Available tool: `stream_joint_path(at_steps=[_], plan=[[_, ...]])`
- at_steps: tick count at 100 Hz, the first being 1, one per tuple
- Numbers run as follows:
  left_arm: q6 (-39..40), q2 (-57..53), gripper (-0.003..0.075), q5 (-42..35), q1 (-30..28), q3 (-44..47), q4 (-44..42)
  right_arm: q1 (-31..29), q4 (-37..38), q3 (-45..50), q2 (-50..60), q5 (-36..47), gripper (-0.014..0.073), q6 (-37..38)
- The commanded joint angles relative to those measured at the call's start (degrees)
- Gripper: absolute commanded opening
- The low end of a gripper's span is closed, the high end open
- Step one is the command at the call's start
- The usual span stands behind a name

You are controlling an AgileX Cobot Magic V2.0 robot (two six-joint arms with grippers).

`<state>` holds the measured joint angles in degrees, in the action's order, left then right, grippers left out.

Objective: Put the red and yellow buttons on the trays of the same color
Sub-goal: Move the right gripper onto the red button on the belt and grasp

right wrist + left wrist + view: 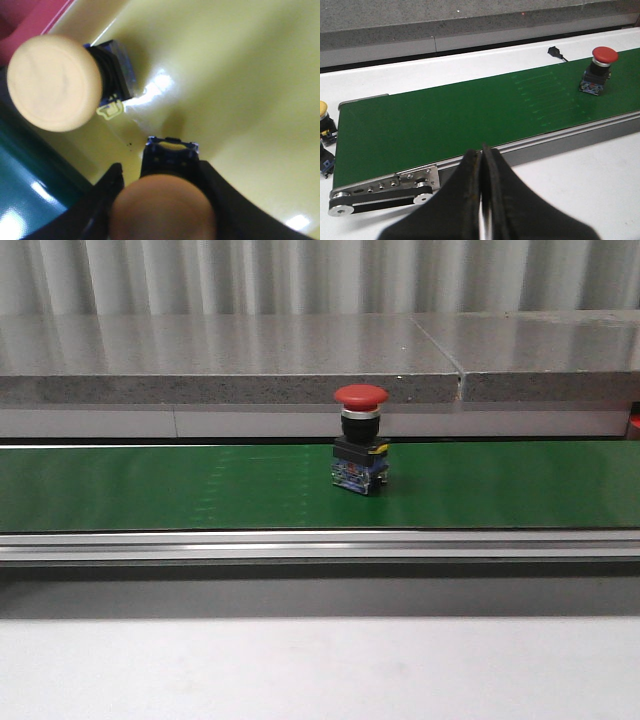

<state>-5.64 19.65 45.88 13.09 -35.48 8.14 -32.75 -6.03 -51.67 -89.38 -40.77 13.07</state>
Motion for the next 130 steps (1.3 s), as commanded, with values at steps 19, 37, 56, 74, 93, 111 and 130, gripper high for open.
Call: stream_joint_path(at_steps=[19,37,56,74,93,111,130], plan=[[-0.05,0.59,-0.0020,-4.56,0.38,-1.45,0.55,-0.41,-0.43,-1.23,1.67,1.70,0.0498,0.06],[-0.05,0.59,-0.0020,-4.56,0.38,-1.45,0.55,-0.41,-0.43,-1.23,1.75,2.41,0.0536,0.06],[-0.05,0.59,-0.0020,-4.56,0.38,-1.45,0.55,-0.41,0.39,-1.23,4.91,3.02,0.0536,0.06],[-0.05,0.59,-0.0020,-4.56,0.38,-1.45,0.55,-0.32,1.20,-1.23,10.96,2.53,0.0536,0.00],[-0.05,0.59,-0.0020,-4.56,0.38,-1.45,0.55,1.78,1.27,-1.23,16.84,0.95,0.0536,-0.34],[-0.05,0.59,-0.0020,-4.56,0.38,-1.45,0.55,8.47,1.27,-1.28,20.20,-2.84,0.0543,-3.07],[-0.05,0.59,-0.0020,-4.56,0.38,-1.45,0.55,15.35,0.76,-1.80,20.30,-4.38,0.0640,-3.40]])
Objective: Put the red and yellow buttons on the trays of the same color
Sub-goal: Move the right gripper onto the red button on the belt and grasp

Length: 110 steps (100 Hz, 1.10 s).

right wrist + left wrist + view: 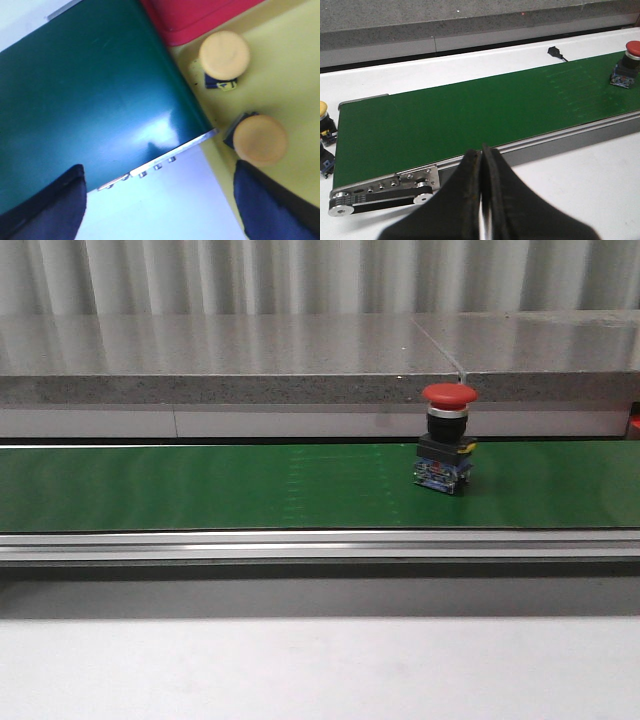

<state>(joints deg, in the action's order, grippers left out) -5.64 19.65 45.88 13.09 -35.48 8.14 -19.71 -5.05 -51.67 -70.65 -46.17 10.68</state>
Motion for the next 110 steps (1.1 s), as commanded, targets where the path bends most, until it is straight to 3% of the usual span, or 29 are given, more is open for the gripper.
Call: stream_joint_path(at_steps=[1,44,63,88,110], plan=[[-0.05,0.59,-0.0020,-4.56,0.38,-1.45,0.55,2.54,-0.25,-1.87,1.57,0.92,0.0640,-1.00],[-0.05,0.59,-0.0020,-4.56,0.38,-1.45,0.55,21.10,-1.66,-13.26,-2.53,-13.73,0.0640,-9.74],[-0.05,0.59,-0.0020,-4.56,0.38,-1.45,0.55,28.04,-1.66,-18.15,-7.41,-14.39,0.0640,-13.76],[-0.05,0.59,-0.0020,-4.56,0.38,-1.45,0.55,32.43,-1.72,-25.32,-15.63,-15.05,0.0640,-17.66],[-0.05,0.59,-0.0020,-4.56,0.38,-1.45,0.55,32.85,-2.14,-30.43,-22.31,-14.91,0.0640,-20.47]])
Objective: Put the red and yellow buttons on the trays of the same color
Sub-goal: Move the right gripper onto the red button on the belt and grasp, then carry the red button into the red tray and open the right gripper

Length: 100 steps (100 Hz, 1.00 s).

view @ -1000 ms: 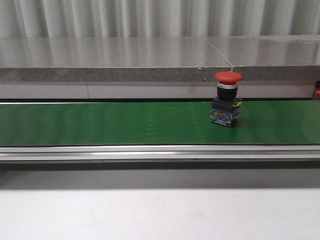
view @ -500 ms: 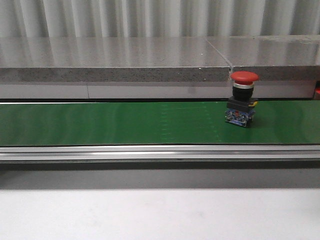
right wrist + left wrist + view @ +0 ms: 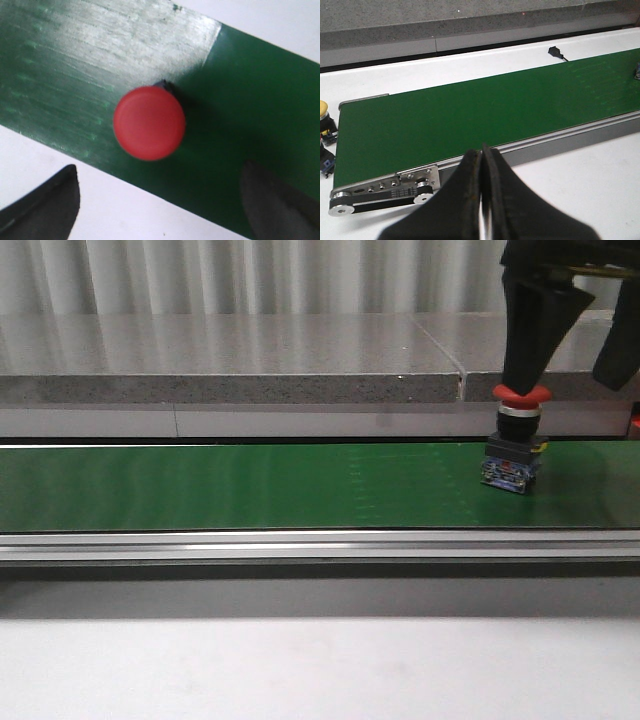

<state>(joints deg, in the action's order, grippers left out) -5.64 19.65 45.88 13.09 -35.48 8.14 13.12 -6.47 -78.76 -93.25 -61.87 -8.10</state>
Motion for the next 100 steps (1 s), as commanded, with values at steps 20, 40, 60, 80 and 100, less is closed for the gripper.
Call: stream_joint_path(at_steps=[20,40,60,80,100], plan=[[-0.05,0.59,-0.0020,-4.56,0.38,-1.45,0.55,0.02,-0.72,-4.81,-3.45,1.97,0.0635,-3.99],[-0.05,0.59,-0.0020,-4.56,0.38,-1.45,0.55,0.02,-0.67,-4.81,-5.33,2.10,0.0406,-4.04],[-0.05,0.59,-0.0020,-4.56,0.38,-1.45,0.55,-0.03,-0.34,-4.83,-5.33,2.82,0.0246,-4.04],[-0.05,0.59,-0.0020,-4.56,0.38,-1.45,0.55,-1.89,-0.13,-6.93,-3.83,3.32,0.0246,-3.60],[-0.05,0.59,-0.0020,-4.56,0.38,-1.45,0.55,-9.72,0.13,-13.98,-3.33,3.91,0.0246,-0.11]])
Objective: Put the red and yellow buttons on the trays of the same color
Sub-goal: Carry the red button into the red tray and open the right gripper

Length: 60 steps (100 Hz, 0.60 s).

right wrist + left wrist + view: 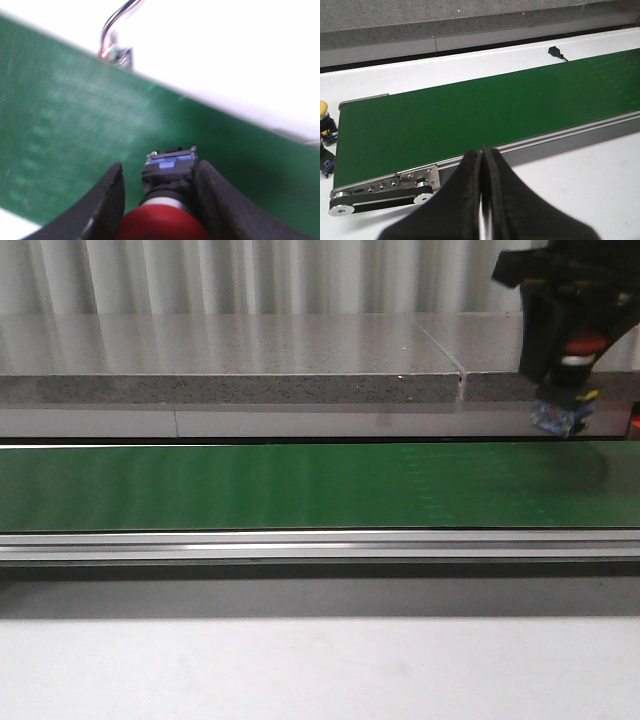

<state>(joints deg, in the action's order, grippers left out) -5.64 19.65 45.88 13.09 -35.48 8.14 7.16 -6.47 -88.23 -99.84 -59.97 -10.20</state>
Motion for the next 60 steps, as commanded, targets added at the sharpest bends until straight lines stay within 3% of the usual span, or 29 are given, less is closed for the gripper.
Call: stream_joint_path(at_steps=[1,30,60], plan=[[-0.05,0.59,-0.0020,-4.56,0.38,-1.45,0.55,-4.09,0.19,-4.71,3.27,2.14,0.0246,2.14],[-0.05,0.59,-0.0020,-4.56,0.38,-1.45,0.55,-15.28,1.01,-8.73,2.85,8.63,0.0240,5.84],[-0.05,0.59,-0.0020,-4.56,0.38,-1.45,0.55,-22.14,1.01,-17.89,-5.12,4.80,0.0240,5.84]])
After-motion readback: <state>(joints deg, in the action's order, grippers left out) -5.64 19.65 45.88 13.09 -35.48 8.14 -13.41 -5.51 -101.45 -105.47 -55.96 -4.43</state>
